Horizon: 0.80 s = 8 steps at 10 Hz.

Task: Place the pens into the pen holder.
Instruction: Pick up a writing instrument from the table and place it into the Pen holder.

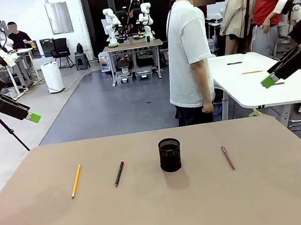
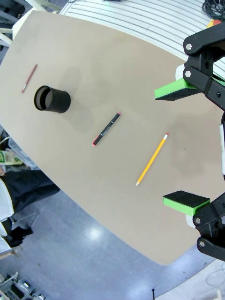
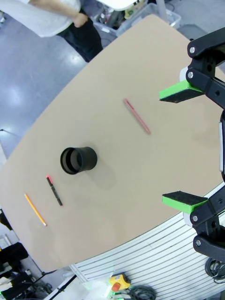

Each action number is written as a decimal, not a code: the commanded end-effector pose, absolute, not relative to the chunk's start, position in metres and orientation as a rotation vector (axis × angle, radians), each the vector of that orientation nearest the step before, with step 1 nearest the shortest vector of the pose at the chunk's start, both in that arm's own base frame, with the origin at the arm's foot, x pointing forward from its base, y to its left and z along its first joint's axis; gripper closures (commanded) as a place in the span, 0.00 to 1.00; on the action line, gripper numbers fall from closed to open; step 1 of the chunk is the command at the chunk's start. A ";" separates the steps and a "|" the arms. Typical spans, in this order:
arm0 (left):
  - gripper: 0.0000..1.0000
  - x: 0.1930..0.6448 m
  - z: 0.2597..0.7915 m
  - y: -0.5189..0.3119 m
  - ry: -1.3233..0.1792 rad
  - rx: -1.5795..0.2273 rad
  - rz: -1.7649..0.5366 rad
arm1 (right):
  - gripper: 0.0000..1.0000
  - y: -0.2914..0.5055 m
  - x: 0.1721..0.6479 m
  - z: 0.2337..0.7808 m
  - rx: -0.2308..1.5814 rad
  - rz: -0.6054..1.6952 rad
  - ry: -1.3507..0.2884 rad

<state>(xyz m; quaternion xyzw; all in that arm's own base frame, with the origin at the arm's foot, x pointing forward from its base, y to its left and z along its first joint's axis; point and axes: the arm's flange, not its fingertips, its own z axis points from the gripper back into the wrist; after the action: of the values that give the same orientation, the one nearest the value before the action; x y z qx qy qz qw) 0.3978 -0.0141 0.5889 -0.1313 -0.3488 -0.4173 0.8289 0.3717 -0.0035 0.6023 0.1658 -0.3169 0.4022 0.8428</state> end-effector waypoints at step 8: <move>0.00 0.448 0.553 -0.127 -0.438 -0.070 -0.504 | 0.00 -0.003 0.371 0.604 0.358 0.853 -0.676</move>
<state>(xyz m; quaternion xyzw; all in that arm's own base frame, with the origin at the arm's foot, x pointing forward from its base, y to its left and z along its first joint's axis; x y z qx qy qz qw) 0.4350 -0.1159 0.5444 -0.0555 -0.2378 -0.2839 0.9272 0.3714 -0.0031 0.6026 0.1652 -0.3167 0.4026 0.8428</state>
